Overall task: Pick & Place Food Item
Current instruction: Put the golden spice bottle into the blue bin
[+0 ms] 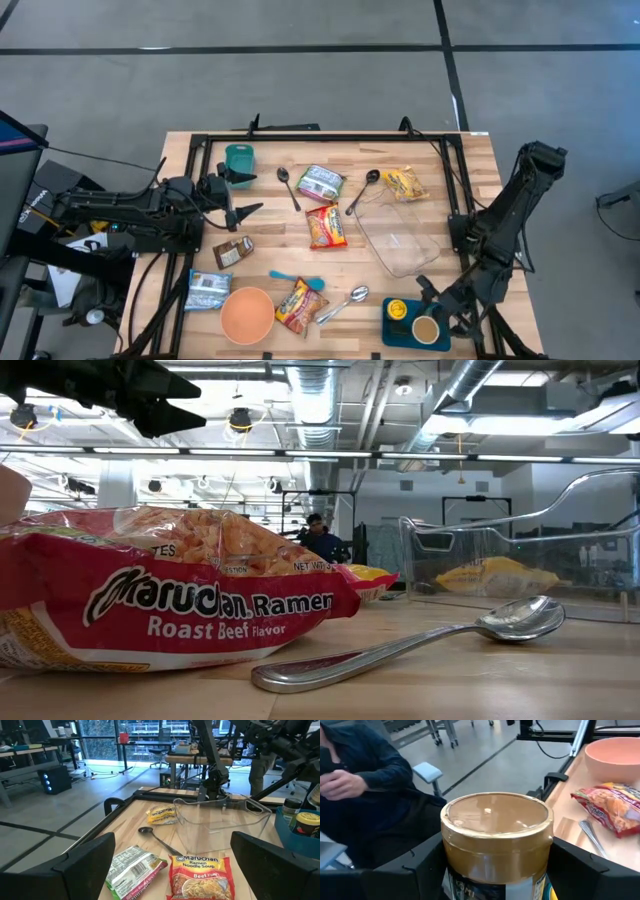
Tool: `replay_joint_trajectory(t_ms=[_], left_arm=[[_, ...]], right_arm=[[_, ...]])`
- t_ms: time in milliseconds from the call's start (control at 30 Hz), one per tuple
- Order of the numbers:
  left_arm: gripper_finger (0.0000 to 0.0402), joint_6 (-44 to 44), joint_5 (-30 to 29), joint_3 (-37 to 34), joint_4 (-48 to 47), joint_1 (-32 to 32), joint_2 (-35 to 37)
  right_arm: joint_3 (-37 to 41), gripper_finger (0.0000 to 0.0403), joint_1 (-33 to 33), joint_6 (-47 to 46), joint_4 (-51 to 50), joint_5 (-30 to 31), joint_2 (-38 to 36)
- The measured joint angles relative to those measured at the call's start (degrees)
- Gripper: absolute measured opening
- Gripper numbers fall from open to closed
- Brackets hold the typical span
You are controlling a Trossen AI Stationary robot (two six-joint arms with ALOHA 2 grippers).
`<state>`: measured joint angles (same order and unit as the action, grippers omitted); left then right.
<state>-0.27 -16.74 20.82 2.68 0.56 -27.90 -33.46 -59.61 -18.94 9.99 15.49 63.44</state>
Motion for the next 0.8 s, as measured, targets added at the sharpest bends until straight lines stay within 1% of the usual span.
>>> replay_joint_trajectory(t_ms=[167,800], left_arm=[[0.0392,0.00,-0.04,0.02,0.12,0.01,0.00],[0.0392,0.00,-0.28,0.02,0.32,0.00,0.00]], right_arm=[[0.00,0.0279,-1.50,-2.02,-0.04,3.67,2.18],[0.01,0.0279,-5.72,-9.54,-0.09,11.77,9.34]])
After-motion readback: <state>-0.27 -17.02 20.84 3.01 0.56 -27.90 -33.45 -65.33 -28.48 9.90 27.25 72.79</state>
